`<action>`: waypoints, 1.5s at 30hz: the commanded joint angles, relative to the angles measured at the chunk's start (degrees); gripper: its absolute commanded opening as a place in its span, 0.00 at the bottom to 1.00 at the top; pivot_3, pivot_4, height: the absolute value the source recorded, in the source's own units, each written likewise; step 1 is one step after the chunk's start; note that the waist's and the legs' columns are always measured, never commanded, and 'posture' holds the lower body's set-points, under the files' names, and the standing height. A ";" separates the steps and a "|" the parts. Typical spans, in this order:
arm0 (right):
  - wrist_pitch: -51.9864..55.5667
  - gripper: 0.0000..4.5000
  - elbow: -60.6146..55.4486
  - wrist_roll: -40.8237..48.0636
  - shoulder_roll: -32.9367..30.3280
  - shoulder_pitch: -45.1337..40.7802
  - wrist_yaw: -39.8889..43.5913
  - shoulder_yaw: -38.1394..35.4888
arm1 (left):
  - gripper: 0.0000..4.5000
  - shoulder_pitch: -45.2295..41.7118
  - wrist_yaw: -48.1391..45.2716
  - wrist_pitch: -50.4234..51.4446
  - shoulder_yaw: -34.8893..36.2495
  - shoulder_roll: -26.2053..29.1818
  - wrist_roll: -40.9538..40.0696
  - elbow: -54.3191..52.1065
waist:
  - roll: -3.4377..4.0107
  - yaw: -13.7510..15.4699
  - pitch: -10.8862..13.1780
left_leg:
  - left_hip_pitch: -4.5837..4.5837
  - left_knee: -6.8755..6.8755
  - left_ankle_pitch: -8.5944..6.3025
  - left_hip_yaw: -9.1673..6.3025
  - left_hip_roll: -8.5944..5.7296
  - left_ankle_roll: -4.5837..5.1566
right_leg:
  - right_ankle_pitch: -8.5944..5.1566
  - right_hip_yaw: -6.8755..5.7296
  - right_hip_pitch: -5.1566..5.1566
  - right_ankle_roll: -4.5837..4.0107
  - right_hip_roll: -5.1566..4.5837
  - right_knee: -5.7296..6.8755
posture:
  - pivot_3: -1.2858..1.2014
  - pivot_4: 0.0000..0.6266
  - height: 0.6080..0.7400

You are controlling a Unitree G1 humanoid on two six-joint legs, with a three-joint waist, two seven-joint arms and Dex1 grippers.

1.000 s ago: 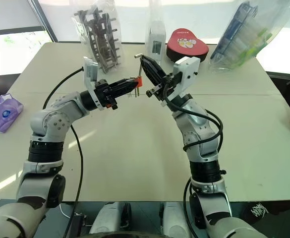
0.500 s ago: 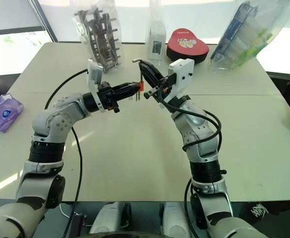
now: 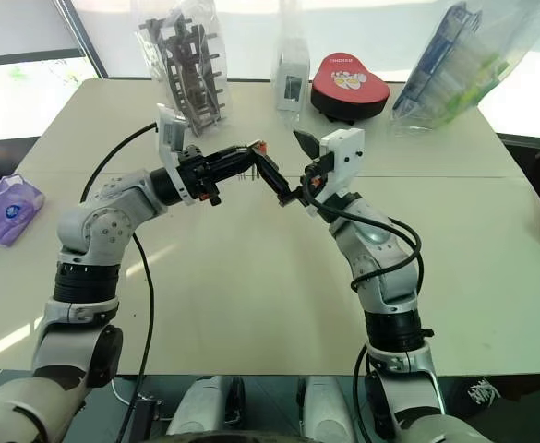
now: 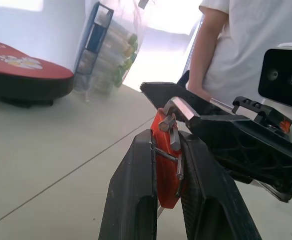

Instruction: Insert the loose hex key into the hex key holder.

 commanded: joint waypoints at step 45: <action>10.91 1.00 -18.41 15.36 -21.06 30.11 1.31 -22.01 | 0.57 5.41 9.43 22.16 -2.26 -21.02 -2.44 24.84 | -0.03 1.16 -0.06 | 0.12 0.06 -0.10 -0.34 -0.08 0.18 | -0.13 0.00 0.23 -0.21 0.02 -0.12 | 0.52 0.24 1.00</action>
